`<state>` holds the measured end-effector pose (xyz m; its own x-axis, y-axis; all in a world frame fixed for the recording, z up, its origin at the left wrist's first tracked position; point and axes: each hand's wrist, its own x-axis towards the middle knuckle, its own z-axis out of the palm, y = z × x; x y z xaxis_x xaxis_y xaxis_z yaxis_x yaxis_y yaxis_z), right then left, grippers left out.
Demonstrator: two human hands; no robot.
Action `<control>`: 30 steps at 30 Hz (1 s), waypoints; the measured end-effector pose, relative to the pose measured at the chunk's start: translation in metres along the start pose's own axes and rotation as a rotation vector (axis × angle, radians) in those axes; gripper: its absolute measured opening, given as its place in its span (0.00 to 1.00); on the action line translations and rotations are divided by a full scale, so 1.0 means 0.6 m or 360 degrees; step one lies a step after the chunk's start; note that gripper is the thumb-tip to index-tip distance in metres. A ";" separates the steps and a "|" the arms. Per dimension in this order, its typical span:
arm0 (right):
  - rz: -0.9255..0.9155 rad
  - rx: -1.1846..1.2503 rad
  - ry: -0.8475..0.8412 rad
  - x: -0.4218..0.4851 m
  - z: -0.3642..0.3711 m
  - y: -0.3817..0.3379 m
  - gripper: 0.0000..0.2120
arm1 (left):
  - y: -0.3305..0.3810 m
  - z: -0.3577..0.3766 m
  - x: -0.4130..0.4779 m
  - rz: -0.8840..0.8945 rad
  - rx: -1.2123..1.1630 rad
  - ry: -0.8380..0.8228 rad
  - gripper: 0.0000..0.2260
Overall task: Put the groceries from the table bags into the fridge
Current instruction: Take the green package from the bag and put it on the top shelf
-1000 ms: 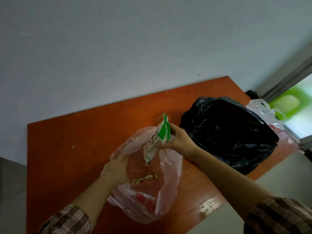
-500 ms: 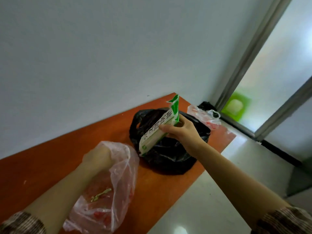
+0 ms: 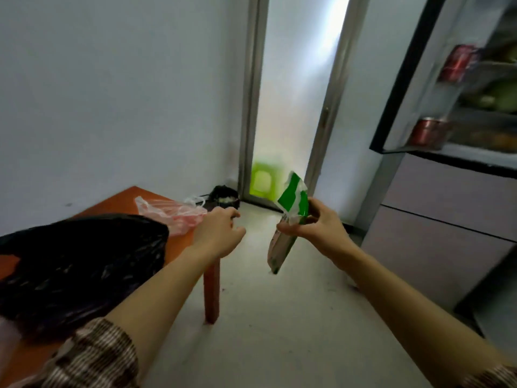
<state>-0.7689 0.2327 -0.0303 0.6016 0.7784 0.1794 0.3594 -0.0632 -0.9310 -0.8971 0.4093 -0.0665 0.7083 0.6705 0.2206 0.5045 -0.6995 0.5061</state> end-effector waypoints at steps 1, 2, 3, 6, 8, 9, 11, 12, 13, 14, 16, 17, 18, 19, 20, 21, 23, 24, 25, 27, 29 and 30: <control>0.0019 -0.0028 0.0077 -0.005 -0.048 0.015 0.26 | 0.048 0.025 0.013 0.0051 -0.0037 -0.0034 0.19; 0.0034 -0.0064 0.0161 -0.009 -0.097 0.030 0.27 | 0.095 0.050 0.027 0.0115 -0.0062 -0.0064 0.19; 0.0042 -0.0106 0.0246 -0.012 -0.143 0.042 0.28 | 0.142 0.073 0.041 0.0184 -0.0088 -0.0087 0.19; 0.0032 -0.0216 0.0472 -0.015 -0.274 0.070 0.27 | 0.275 0.134 0.093 0.0372 -0.0151 -0.0175 0.18; 0.0024 -0.0241 0.0591 -0.013 -0.356 0.082 0.25 | 0.358 0.168 0.135 0.0495 -0.0120 -0.0230 0.19; 0.0029 -0.0252 0.0645 -0.008 -0.398 0.088 0.24 | 0.399 0.184 0.157 0.0558 -0.0105 -0.0237 0.19; 0.0053 -0.0277 0.0735 0.005 -0.477 0.097 0.23 | 0.480 0.215 0.202 0.0679 -0.0114 -0.0232 0.19; 0.0069 -0.0285 0.0784 0.014 -0.516 0.104 0.23 | 0.520 0.230 0.224 0.0736 -0.0139 -0.0230 0.19; 0.0072 -0.0297 0.0833 0.026 -0.555 0.111 0.22 | 0.558 0.247 0.245 0.0791 -0.0163 -0.0231 0.19; 0.0072 -0.0309 0.0886 0.039 -0.594 0.118 0.22 | 0.596 0.264 0.268 0.0842 -0.0183 -0.0233 0.19; 0.0046 -0.0345 0.1001 0.069 -0.670 0.129 0.21 | 0.668 0.296 0.322 0.0982 -0.0187 -0.0219 0.20; 0.0042 -0.0363 0.1049 0.086 -0.710 0.135 0.21 | 0.702 0.311 0.353 0.1048 -0.0192 -0.0206 0.20; 0.0048 -0.0381 0.1090 0.104 -0.749 0.138 0.21 | 0.736 0.325 0.384 0.1111 -0.0196 -0.0193 0.20; 0.0046 -0.0392 0.1115 0.122 -0.789 0.139 0.21 | 0.772 0.335 0.415 0.1178 -0.0211 -0.0177 0.20; 0.0055 -0.0402 0.1127 0.133 -0.815 0.141 0.20 | 0.793 0.341 0.434 0.1213 -0.0225 -0.0166 0.20; 0.0047 -0.0414 0.1165 0.157 -0.865 0.142 0.21 | 0.839 0.357 0.474 0.1262 -0.0240 -0.0134 0.20; 0.0040 -0.0456 0.1218 0.182 -0.920 0.139 0.23 | 0.891 0.368 0.514 0.1317 -0.0242 -0.0106 0.20; 0.0045 -0.0469 0.1238 0.197 -0.954 0.137 0.24 | 0.922 0.377 0.537 0.1337 -0.0254 -0.0104 0.20; 0.0046 -0.0470 0.1251 0.214 -0.990 0.138 0.25 | 0.956 0.392 0.562 0.1365 -0.0249 -0.0094 0.20; 0.0044 -0.0478 0.1266 0.245 -1.056 0.140 0.26 | 1.018 0.416 0.607 0.1417 -0.0222 -0.0063 0.21; 0.0035 -0.0512 0.1291 0.274 -1.115 0.139 0.26 | 1.075 0.441 0.649 0.1462 -0.0212 -0.0024 0.21; 0.0022 -0.0524 0.1311 0.289 -1.146 0.141 0.25 | 1.102 0.453 0.669 0.1468 -0.0206 -0.0001 0.20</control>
<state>-0.1435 -0.0672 0.1407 0.8842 0.0876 0.4587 0.4590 -0.3447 -0.8189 -0.1451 0.1488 0.1303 0.8020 -0.1366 0.5814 -0.3167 -0.9227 0.2200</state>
